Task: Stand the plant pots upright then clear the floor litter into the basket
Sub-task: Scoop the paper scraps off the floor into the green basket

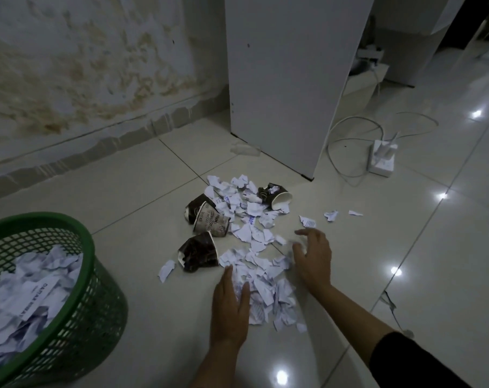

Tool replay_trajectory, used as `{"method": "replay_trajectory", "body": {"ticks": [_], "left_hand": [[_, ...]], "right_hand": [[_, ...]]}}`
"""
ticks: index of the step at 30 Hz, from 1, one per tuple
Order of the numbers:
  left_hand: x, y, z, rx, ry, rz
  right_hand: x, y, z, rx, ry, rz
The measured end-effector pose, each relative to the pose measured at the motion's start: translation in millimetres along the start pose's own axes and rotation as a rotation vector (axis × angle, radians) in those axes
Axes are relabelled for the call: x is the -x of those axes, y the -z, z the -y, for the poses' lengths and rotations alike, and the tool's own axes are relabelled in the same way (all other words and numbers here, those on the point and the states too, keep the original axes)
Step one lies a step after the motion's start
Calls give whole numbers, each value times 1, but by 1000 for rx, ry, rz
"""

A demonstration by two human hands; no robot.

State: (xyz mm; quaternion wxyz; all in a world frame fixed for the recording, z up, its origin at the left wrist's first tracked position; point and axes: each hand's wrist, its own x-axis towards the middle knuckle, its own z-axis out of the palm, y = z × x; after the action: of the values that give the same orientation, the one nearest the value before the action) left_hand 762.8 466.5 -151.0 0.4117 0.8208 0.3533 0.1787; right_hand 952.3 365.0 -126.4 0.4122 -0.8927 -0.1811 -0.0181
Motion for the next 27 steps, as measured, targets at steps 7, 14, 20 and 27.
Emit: {"method": "replay_trajectory", "body": {"ticks": [7,14,20,27], "left_hand": [[-31,14,23,2,-93,-160],[-28,10,26,-51,-148,-158],[-28,11,23,-52,-127,-129],[-28,13,19,-75,-127,-128]], "right_hand": [[-73,-46,65,309,204,76],[-134,-93,100,630,263,254],[-136,-110,89,735,160,407],[-120,-83,90,512,236,32]]}}
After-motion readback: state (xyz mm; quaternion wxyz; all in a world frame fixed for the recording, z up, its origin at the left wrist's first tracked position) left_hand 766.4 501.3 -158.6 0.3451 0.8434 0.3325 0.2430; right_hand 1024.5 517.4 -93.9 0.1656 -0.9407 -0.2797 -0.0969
